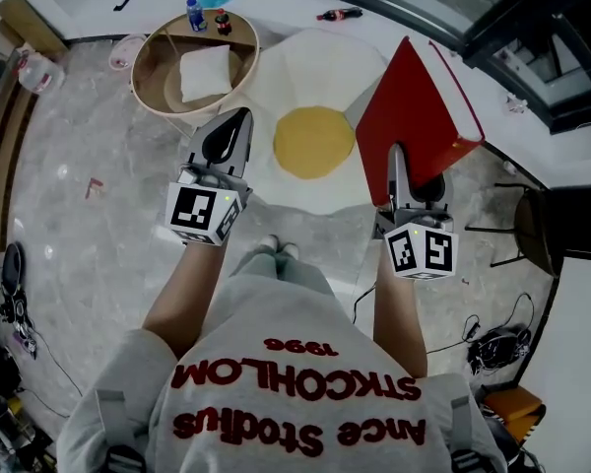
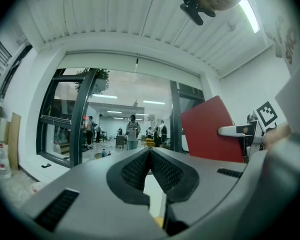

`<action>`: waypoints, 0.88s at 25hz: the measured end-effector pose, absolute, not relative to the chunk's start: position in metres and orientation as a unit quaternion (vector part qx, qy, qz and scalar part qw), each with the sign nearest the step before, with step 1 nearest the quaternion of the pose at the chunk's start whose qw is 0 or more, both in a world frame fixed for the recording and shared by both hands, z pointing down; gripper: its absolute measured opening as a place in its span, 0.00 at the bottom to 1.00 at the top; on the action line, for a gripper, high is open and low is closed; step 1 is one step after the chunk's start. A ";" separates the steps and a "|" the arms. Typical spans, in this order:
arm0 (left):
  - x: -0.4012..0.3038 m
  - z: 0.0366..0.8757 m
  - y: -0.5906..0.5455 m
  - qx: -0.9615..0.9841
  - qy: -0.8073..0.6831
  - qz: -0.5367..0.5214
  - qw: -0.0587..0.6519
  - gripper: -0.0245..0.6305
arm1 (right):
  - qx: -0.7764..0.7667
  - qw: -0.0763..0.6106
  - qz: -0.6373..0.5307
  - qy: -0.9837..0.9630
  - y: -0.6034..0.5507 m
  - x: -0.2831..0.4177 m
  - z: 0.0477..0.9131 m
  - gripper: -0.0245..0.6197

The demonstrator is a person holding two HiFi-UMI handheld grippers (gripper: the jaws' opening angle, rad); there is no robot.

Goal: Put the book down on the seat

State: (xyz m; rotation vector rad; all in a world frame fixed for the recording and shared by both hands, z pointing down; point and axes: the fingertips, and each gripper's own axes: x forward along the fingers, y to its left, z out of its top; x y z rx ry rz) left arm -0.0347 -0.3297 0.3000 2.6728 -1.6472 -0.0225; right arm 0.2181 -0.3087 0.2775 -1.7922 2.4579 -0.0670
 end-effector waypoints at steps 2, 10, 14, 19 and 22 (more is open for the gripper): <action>-0.034 0.304 -0.335 0.851 -0.525 -0.005 0.003 0.06 | -0.589 0.047 -0.029 0.806 -0.314 0.218 0.284 0.45; -0.037 0.330 -0.361 0.848 -0.530 0.013 0.009 0.06 | -0.587 0.030 -0.062 0.807 -0.339 0.211 0.320 0.45; -0.039 0.345 -0.371 0.848 -0.529 0.014 0.017 0.06 | -0.585 0.018 -0.074 0.807 -0.347 0.208 0.337 0.45; -0.043 0.362 -0.388 0.842 -0.538 -0.022 0.034 0.06 | -0.582 0.002 -0.093 0.808 -0.358 0.204 0.368 0.45; -0.041 0.388 -0.394 0.845 -0.533 -0.011 0.047 0.06 | -0.578 -0.007 -0.109 0.809 -0.364 0.203 0.394 0.45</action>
